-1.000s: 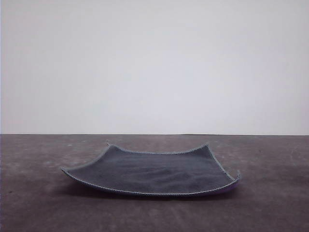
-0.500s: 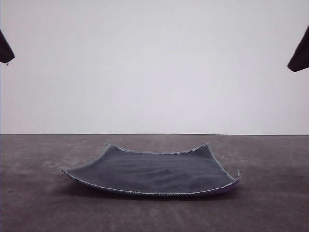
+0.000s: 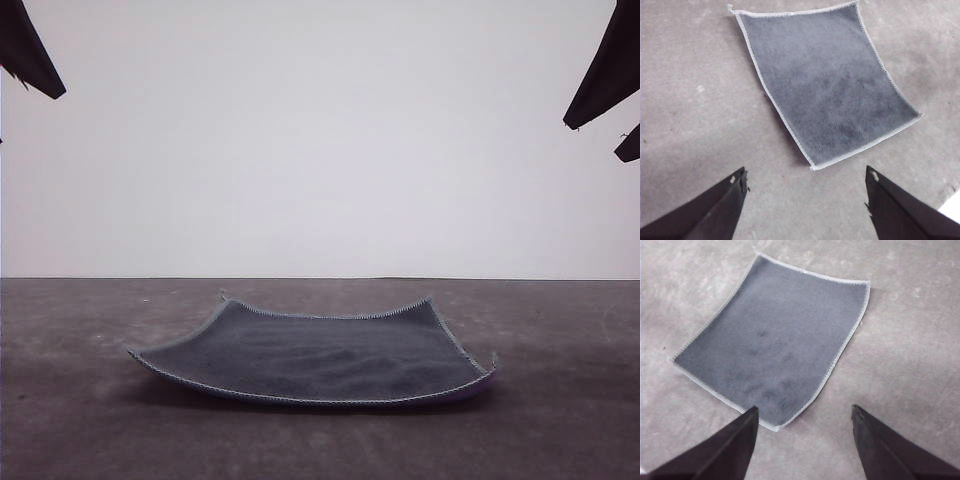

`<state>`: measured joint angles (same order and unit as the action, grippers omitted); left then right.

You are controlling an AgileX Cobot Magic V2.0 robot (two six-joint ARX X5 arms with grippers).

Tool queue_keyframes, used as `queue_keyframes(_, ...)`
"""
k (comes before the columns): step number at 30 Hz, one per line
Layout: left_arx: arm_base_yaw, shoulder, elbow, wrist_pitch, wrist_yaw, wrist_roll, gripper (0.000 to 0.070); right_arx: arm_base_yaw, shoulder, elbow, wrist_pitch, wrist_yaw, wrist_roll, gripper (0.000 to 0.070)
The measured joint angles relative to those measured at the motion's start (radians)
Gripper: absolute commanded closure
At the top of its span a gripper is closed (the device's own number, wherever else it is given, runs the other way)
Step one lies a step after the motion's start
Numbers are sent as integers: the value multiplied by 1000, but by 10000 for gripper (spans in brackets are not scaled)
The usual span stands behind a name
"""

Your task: Fold clothes

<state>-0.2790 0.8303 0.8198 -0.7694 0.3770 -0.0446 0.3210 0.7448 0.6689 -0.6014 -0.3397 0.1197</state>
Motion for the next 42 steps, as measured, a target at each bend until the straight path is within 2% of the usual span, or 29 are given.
queue_keyframes(5, 0, 0, 6, 0, 0, -23, 268, 0, 2, 0, 0, 0, 17, 324)
queue_keyframes(10, 0, 37, 32, -6, 0, -109, 275, -9, 60, 14, -2, -5, 97, 324)
queue_keyframes(14, 2, 123, 78, 1, -4, -137, 283, -35, 155, 50, -23, -53, 140, 325)
queue_keyframes(16, 4, 178, 101, 3, -4, -138, 314, -53, 216, 75, -25, -85, 148, 325)
queue_keyframes(21, 15, 311, 144, 56, -4, -131, 316, -98, 351, 133, 10, -144, 142, 325)
queue_keyframes(27, 22, 471, 198, 175, -3, -128, 309, -140, 516, 177, 158, -238, 139, 325)
queue_keyframes(36, 26, 723, 322, 303, 14, -128, 305, -145, 786, 307, 305, -260, 113, 325)
queue_keyframes(42, 27, 877, 442, 338, 14, -128, 301, -145, 959, 425, 334, -261, 92, 325)
